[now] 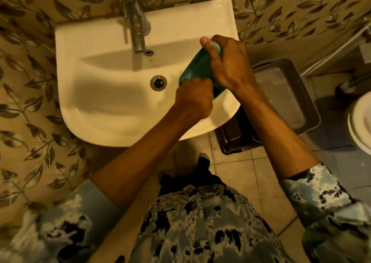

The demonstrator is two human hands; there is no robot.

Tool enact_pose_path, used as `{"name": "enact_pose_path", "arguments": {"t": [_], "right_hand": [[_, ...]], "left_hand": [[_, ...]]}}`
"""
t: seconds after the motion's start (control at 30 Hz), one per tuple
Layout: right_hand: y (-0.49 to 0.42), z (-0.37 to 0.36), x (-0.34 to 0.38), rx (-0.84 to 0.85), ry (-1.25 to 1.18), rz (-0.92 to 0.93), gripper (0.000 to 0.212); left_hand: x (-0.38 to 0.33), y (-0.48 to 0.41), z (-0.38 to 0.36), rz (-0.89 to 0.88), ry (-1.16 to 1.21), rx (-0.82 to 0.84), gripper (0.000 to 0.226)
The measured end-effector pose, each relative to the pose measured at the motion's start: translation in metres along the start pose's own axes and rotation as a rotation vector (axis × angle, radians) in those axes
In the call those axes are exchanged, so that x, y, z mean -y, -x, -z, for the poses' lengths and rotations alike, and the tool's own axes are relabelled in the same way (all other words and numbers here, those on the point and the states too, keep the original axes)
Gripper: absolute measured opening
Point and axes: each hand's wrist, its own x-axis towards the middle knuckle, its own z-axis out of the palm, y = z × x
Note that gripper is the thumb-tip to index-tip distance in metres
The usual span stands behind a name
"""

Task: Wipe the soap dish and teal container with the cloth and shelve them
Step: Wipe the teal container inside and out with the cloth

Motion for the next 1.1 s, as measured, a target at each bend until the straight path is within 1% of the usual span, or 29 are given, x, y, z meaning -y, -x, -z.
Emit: {"name": "enact_pose_path", "arguments": {"t": [0.07,0.1,0.13,0.17,0.2,0.23,0.27,0.3,0.33,0.37,0.4,0.43,0.5,0.53,0.6,0.63,0.7,0.77,0.8,0.87,0.9,0.93,0.97,1.0,1.07,1.1], "right_hand": [[0.002,0.003,-0.003,-0.049,-0.027,0.007,0.042],[0.002,0.006,-0.004,-0.063,-0.028,0.01,0.042],[0.003,0.008,-0.005,-0.067,-0.021,0.012,0.042],[0.004,0.009,-0.006,-0.063,-0.012,0.012,0.042],[0.006,0.01,-0.007,-0.051,-0.01,0.009,0.042],[0.008,0.009,-0.006,-0.03,-0.021,0.005,0.041],[0.009,0.009,-0.004,-0.009,-0.04,0.002,0.039],[0.01,0.009,-0.004,0.007,-0.053,-0.001,0.037],[0.01,0.01,-0.004,0.024,-0.054,0.0,0.034],[0.01,0.012,-0.004,0.049,-0.046,0.007,0.033],[0.009,0.014,-0.005,0.081,-0.036,0.015,0.034],[0.008,0.016,-0.004,0.111,-0.033,0.023,0.035],[0.006,0.016,0.001,0.124,-0.043,0.039,0.036],[0.004,0.014,0.005,0.112,-0.044,0.049,0.038],[0.002,0.006,0.012,0.068,-0.055,0.058,0.037],[0.002,0.003,0.014,0.038,-0.076,0.048,0.033],[0.004,0.001,0.012,-0.043,-0.154,0.011,0.03],[0.006,0.003,0.007,-0.134,-0.222,-0.018,0.035],[0.007,0.003,0.005,-0.171,-0.233,-0.026,0.038],[0.012,0.0,0.002,-0.206,-0.25,-0.045,0.04],[0.015,-0.002,0.001,-0.21,-0.279,-0.065,0.041],[0.018,-0.004,-0.001,-0.21,-0.316,-0.085,0.043],[0.02,-0.005,-0.003,-0.209,-0.341,-0.095,0.044],[0.022,-0.006,-0.006,-0.202,-0.351,-0.095,0.046],[0.022,-0.008,-0.008,-0.167,-0.348,-0.063,0.046],[0.021,-0.008,-0.008,-0.163,-0.34,-0.044,0.045]], "left_hand": [[-0.002,-0.002,0.002,0.107,0.314,0.107,0.041],[-0.003,-0.003,0.004,0.149,0.499,0.126,0.041],[-0.002,-0.002,0.006,0.173,0.698,0.117,0.037],[-0.002,-0.001,0.009,0.189,0.849,0.087,0.033],[-0.001,-0.001,0.008,0.19,0.895,0.043,0.03],[0.001,0.0,0.005,0.154,0.789,-0.01,0.028],[0.002,0.004,0.002,0.063,0.505,-0.061,0.025],[0.003,0.007,-0.004,-0.057,0.172,-0.155,0.022],[0.008,0.009,-0.01,-0.206,-0.148,-0.302,0.016],[0.016,0.011,-0.014,-0.325,-0.352,-0.424,0.015],[0.022,0.015,-0.014,-0.399,-0.444,-0.512,0.017],[0.028,0.016,-0.013,-0.401,-0.508,-0.572,0.019],[0.028,0.016,-0.008,-0.261,-0.573,-0.525,0.019],[0.021,0.018,-0.006,-0.16,-0.535,-0.472,0.018],[0.005,0.016,-0.001,0.03,-0.262,-0.301,0.017],[-0.001,0.013,0.002,0.095,-0.152,-0.228,0.02],[-0.003,0.001,0.01,0.193,-0.02,-0.109,0.033],[0.001,-0.011,0.026,0.235,0.171,-0.017,0.042],[0.001,-0.014,0.033,0.229,0.283,-0.003,0.039],[-0.004,-0.013,0.042,0.182,0.551,0.007,0.024],[-0.009,-0.01,0.045,0.162,0.717,0.003,0.018],[-0.013,-0.007,0.047,0.169,0.887,-0.004,0.017],[-0.016,-0.007,0.048,0.217,1.085,0.001,0.019],[-0.016,-0.01,0.048,0.296,1.342,0.032,0.021],[-0.013,-0.011,0.048,0.444,1.935,0.178,0.021],[-0.011,-0.011,0.048,0.479,2.148,0.232,0.022]]}}
